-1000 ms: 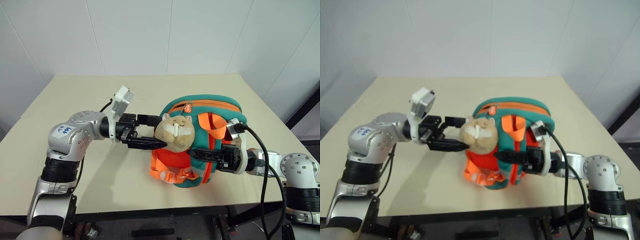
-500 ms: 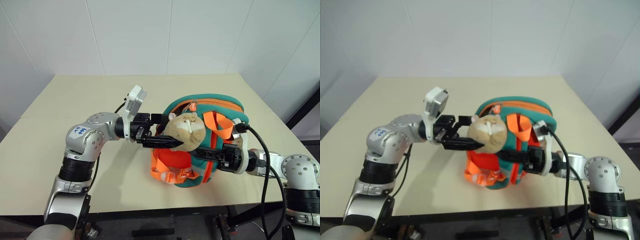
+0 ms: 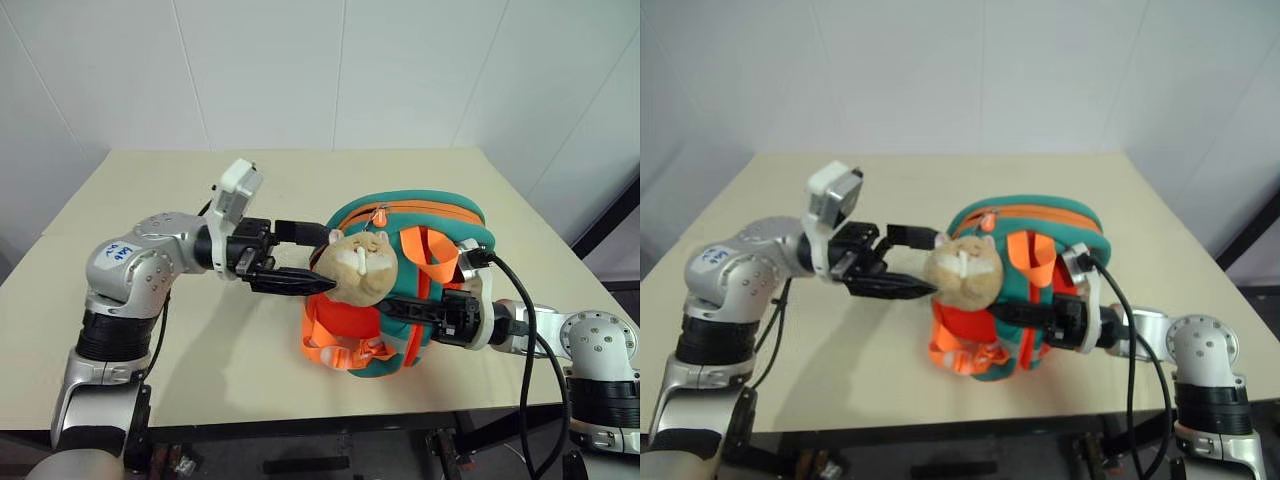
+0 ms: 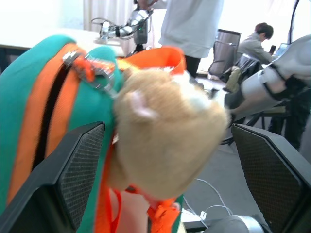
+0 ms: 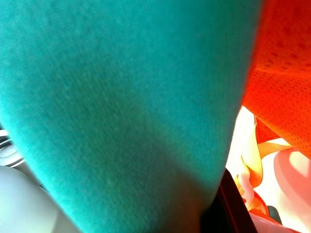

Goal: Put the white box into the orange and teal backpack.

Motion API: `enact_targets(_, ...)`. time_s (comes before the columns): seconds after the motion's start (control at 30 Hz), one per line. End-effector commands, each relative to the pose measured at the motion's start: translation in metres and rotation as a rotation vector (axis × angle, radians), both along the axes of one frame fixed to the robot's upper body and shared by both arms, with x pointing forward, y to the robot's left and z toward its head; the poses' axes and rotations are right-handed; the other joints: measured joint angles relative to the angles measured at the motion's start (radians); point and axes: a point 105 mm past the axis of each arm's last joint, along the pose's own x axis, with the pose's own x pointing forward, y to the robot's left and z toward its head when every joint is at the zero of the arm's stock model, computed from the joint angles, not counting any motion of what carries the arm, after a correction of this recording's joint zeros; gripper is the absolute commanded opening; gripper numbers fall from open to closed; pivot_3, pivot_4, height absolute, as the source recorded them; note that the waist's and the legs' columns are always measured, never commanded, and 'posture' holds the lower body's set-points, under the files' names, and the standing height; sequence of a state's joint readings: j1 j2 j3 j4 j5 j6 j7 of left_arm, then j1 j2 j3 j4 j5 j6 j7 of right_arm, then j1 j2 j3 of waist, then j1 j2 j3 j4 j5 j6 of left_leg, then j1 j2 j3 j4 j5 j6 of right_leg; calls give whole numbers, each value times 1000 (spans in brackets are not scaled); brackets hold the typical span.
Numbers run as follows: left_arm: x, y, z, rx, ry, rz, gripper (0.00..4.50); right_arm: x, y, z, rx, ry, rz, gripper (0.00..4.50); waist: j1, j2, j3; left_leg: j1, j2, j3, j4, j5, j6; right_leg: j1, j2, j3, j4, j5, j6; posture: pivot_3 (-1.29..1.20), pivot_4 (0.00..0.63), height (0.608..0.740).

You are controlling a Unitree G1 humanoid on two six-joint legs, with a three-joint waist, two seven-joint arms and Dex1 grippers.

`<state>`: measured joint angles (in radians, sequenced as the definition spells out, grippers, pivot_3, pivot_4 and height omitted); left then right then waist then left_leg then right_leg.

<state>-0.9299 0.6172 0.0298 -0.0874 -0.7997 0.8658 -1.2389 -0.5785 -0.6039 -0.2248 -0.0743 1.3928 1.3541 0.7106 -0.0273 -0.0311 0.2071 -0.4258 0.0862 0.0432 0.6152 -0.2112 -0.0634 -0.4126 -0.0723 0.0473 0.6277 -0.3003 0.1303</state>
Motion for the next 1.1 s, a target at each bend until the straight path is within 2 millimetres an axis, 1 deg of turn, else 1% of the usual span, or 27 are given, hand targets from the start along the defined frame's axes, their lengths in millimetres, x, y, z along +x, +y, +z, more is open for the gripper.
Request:
enact_targets(0.03, -17, -5, 11, -21, -39, -63, 4460, -4, 4, 8, 21, -29, 38, 78, 0, 0, 0, 0, 0, 0, 0, 0, 0, 0, 0, 0, 0, 0, 0, 0, 150, 740)
enact_targets(0.17, -17, -12, 4, -7, -30, -67, 4460, -4, 4, 8, 20, -29, 38, 78, -1, 0, 0, 0, 0, 0, 0, 0, 0, 0, 0, 0, 0, 0, 0, 0, 150, 740)
enact_targets(0.27, -8, -21, -7, 26, -53, -28, 4460, -4, 4, 8, 21, -31, 36, 78, 0, 0, 0, 0, 0, 0, 0, 0, 0, 0, 0, 0, 0, 0, 0, 0, 150, 740)
enact_targets(0.43, 3, -31, -16, 46, -114, 13, 4460, -5, 5, 8, 22, -35, 34, 78, 0, 0, 0, 0, 0, 0, 0, 0, 0, 0, 0, 0, 0, 0, 0, 0, 150, 740)
enact_targets(0.57, 10, -35, -11, 1, -151, 46, 3597, -5, 4, 8, 23, -35, 29, 78, 1, 0, 0, 0, 0, 0, 1, 0, 0, 0, 0, 0, 0, 0, 0, 0, 150, 740)
enact_targets(0.7, 11, -34, -8, -6, -178, 49, 2323, -5, 4, 8, 25, -36, 27, 78, 0, 0, 0, 0, 0, 0, 1, 0, 0, 0, 0, 1, 0, 0, 0, 0, 150, 740)
enact_targets(0.8, 10, -32, -6, -5, -178, 49, 1459, -4, 5, 8, 28, -36, 28, 78, 0, 0, 0, 0, 0, 0, 1, 0, 0, 0, 0, 1, 0, 0, 0, 0, 150, 740)
enact_targets(0.87, 9, -29, -4, -3, -177, 45, 1013, -4, 5, 7, 29, -35, 28, 78, 0, 0, 0, 0, 0, 0, 1, 0, 0, 0, 0, 1, 0, 0, 0, 0, 150, 740)
enact_targets(0.93, 6, -21, 3, -29, -159, 34, 628, -4, 6, 7, 30, -35, 30, 78, -1, 0, 0, 0, 0, 0, 1, 0, 0, 0, 0, 1, 0, 0, 0, 0, 150, 740)
enact_targets(0.97, 5, -17, 7, -38, -149, 31, 549, -4, 6, 7, 30, -35, 29, 78, -1, 0, 0, 0, 0, 0, 1, 0, 0, 0, 0, 1, 0, 0, 0, 0, 150, 740)
enact_targets(1.1, 7, 9, 19, -38, -110, 73, 504, -4, 7, 6, 31, -33, 29, 78, -4, 0, 0, 0, 0, 0, 1, 0, 0, 0, 0, 1, 0, 0, 0, 0, 150, 740)
